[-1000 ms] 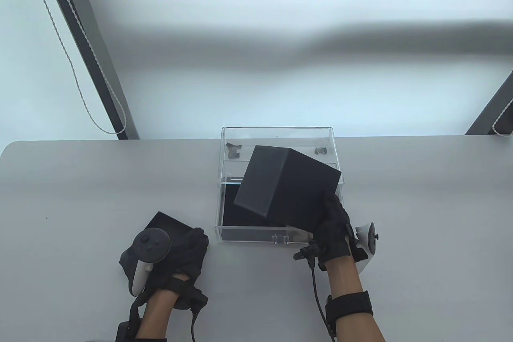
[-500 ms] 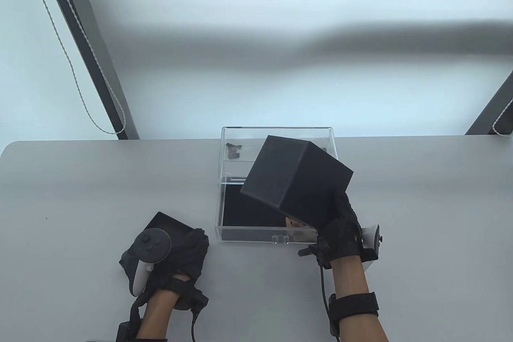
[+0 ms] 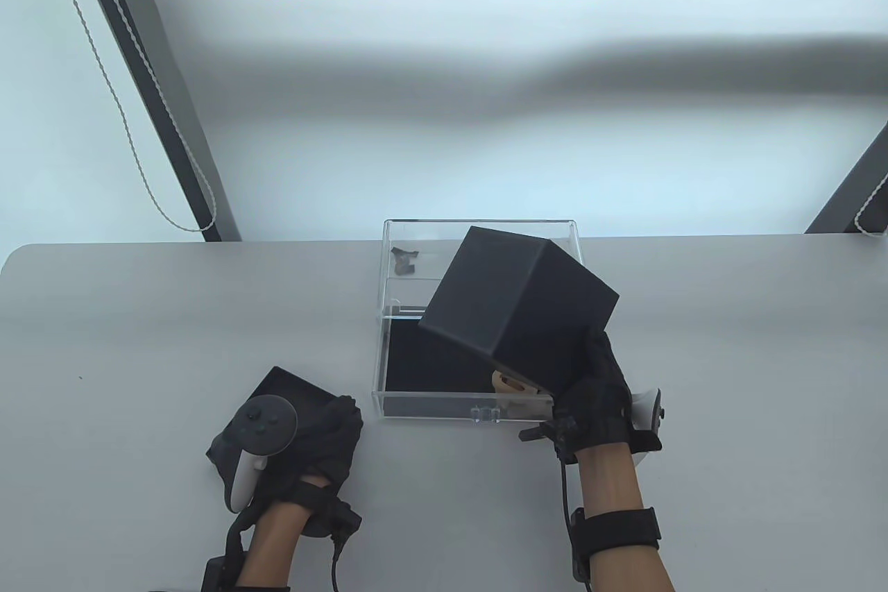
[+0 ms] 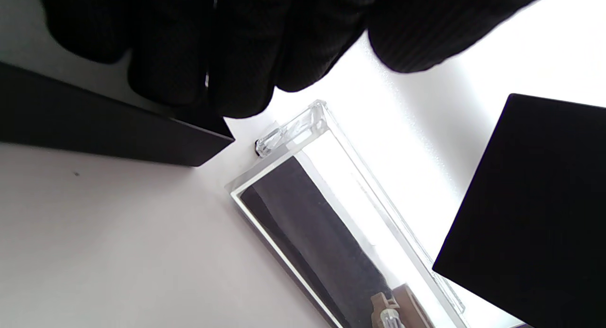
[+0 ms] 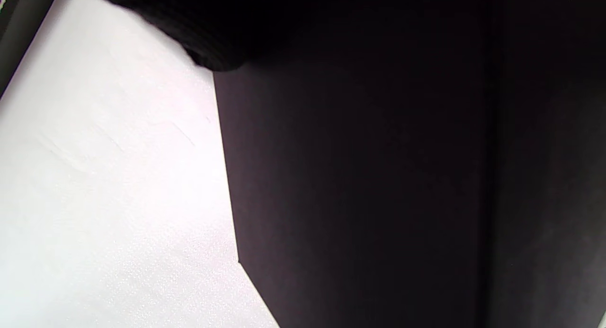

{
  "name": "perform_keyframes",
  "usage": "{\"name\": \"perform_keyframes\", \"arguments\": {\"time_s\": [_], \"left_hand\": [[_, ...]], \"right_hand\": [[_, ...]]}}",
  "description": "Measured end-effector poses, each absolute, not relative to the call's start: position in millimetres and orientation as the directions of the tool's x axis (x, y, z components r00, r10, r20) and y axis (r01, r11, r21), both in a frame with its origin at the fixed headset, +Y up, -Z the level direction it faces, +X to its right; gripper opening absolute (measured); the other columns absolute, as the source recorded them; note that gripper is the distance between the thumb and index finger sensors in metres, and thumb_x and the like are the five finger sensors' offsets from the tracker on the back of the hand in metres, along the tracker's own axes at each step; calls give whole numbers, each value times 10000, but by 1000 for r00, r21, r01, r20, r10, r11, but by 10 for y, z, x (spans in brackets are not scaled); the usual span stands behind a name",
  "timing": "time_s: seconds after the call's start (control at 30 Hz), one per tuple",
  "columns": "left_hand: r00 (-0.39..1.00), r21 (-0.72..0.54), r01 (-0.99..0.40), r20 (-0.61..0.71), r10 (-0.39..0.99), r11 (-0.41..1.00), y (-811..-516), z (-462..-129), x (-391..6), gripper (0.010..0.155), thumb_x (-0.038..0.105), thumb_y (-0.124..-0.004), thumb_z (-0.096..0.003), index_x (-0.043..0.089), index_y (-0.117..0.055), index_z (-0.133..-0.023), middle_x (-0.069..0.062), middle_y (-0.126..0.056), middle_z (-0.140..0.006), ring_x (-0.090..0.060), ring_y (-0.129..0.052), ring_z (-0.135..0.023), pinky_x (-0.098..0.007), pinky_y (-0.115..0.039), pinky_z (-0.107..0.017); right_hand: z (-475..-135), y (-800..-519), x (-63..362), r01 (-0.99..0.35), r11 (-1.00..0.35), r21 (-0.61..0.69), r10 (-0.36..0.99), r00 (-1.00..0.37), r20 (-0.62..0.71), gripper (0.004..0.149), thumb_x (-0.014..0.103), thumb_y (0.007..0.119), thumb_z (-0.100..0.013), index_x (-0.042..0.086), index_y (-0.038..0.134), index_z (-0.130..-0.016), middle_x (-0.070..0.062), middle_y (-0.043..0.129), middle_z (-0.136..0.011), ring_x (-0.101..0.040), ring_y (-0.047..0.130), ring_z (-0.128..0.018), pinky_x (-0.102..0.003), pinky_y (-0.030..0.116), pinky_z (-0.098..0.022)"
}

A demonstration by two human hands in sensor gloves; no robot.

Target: Pour number blocks into a drawer

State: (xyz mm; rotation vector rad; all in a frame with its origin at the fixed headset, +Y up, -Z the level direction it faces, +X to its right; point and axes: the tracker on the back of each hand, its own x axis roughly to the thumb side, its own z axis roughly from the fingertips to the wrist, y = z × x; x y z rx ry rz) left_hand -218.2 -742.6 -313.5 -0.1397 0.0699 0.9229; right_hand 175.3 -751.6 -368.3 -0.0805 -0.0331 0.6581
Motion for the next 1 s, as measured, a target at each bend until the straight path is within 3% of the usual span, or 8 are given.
{"name": "perform_keyframes", "arguments": {"time_s": [0.33,0.67,1.0], "left_hand": [[600,-90,-800,-113,792,593,-7429,-3143,-2181,664,546,-670,-476,160,-642,-1015,-187,-804,-1034,-481,-781,-906,-666,-621,-658],[596,-92,-803,-100,796,589,-7422,-3146,-2171,665,546,-670,-476,159,-641,-1015,-187,-801,-1036,-479,-780,-907,-667,-621,-658],[575,-83,-818,-74,815,570,-7379,-3130,-2158,665,546,-670,-476,158,-641,-1016,-185,-801,-1036,-478,-779,-908,-666,-621,-658]], "right_hand": [[-3695,-7435,1773,-726,685,-60,728,684,46,456,461,791,-489,170,757,-838,-41,965,-649,-226,1045,-381,-391,899,-312],[-3633,-7041,1723,-885,465,9,876,461,143,467,418,844,-463,169,747,-846,-46,956,-665,-234,1040,-399,-400,893,-327],[-3277,-6290,1468,-998,-34,59,925,-10,381,476,350,872,-417,145,774,-835,-79,968,-654,-265,1043,-391,-431,890,-320]]}}
